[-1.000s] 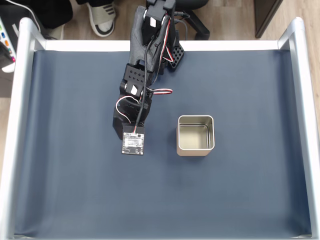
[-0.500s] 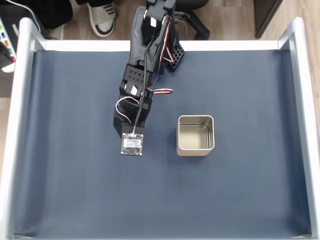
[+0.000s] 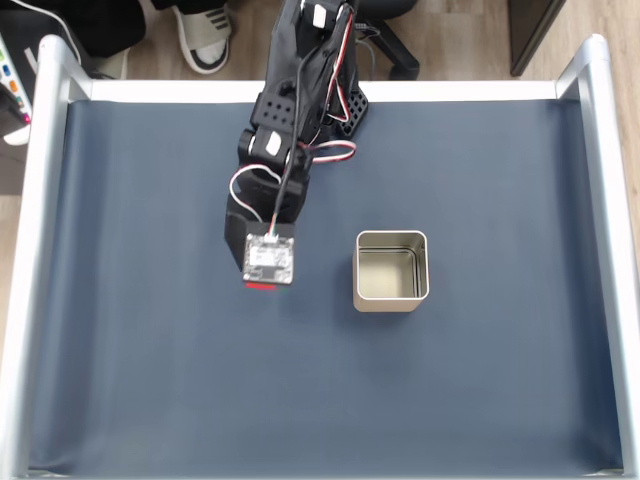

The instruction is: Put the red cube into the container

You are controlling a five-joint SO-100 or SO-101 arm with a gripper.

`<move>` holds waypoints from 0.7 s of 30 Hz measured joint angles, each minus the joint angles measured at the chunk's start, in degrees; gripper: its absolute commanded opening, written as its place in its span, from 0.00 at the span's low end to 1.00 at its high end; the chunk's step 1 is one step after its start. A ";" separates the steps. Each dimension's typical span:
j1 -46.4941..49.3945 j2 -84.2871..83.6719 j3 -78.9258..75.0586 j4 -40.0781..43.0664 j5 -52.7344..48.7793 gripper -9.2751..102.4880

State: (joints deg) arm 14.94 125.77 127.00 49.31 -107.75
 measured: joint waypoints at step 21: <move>-26.10 6.77 -13.62 24.79 13.36 0.08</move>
State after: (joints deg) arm -11.16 132.54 113.38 74.09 -94.39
